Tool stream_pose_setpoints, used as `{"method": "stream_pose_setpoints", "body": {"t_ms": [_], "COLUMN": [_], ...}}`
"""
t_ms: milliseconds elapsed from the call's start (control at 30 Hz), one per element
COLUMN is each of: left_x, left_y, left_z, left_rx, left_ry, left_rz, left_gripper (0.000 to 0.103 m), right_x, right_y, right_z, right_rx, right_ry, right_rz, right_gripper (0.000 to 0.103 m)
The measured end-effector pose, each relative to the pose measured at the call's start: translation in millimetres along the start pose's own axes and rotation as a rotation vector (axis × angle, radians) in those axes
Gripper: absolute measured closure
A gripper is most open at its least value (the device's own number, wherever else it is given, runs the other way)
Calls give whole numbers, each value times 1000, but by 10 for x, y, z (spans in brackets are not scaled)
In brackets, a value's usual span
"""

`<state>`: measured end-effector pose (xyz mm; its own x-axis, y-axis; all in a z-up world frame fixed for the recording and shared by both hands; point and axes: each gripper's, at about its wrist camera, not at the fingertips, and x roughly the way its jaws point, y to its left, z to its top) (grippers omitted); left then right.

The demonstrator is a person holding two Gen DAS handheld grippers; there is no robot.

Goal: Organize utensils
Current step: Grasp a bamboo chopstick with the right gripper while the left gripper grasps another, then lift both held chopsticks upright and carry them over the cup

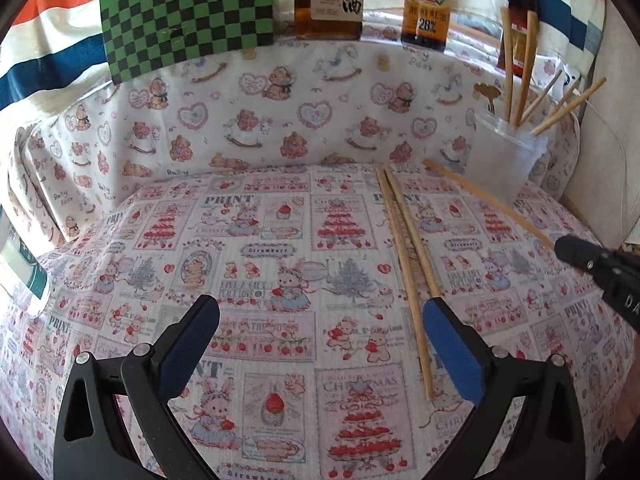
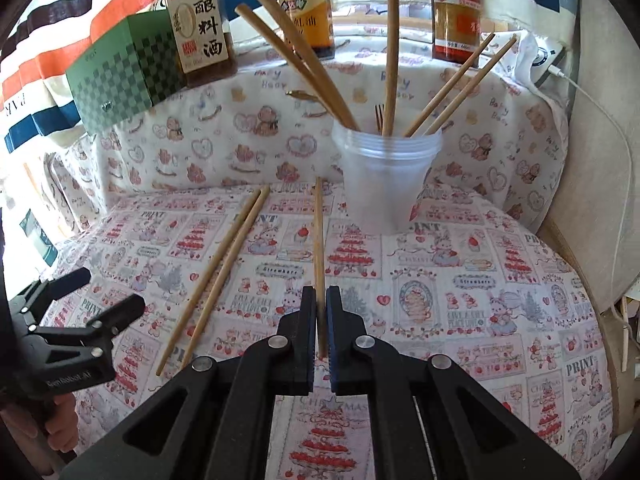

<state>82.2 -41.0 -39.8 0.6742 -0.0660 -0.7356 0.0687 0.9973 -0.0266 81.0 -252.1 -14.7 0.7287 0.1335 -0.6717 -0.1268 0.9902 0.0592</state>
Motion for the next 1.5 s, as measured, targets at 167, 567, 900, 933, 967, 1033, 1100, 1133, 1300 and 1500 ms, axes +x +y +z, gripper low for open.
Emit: {"method": "stream_pose_setpoints", "body": {"t_ms": [167,567,900,933,967,1033,1100,1133,1300,1500], "left_x": [92,172,222,226,222,185,74,-10,-502,-898], "left_y": [19,-266,-287,-259,-215,-106,-67,-36,147,228], "left_z": [-4,-34,-71,-62,-61,-66,-35,-19,46,79], "left_rx": [-48,42,80,66,47,8,-9,-21,-94,-108], "left_ry": [80,130,114,114,119,104,37,-4,-238,-417], "left_rz": [-86,-137,-56,-55,-66,-81,-68,-67,-115,-115], "left_gripper": [25,57,89,96,97,98,98,98,98,98], "right_x": [-38,92,288,329,367,424,443,452,469,465], "right_y": [-58,-30,-89,-108,-123,-131,-115,-105,-78,-10], "right_z": [41,-8,-52,-57,-65,-84,-95,-102,-113,-136], "right_rx": [20,1,15,24,33,38,32,29,13,-45], "right_ry": [18,84,160,178,195,216,220,221,218,210], "right_rz": [13,-48,-67,-60,-54,-60,-74,-74,-89,-124], "right_gripper": [98,98,98,98,97,98,97,98,97,98]}}
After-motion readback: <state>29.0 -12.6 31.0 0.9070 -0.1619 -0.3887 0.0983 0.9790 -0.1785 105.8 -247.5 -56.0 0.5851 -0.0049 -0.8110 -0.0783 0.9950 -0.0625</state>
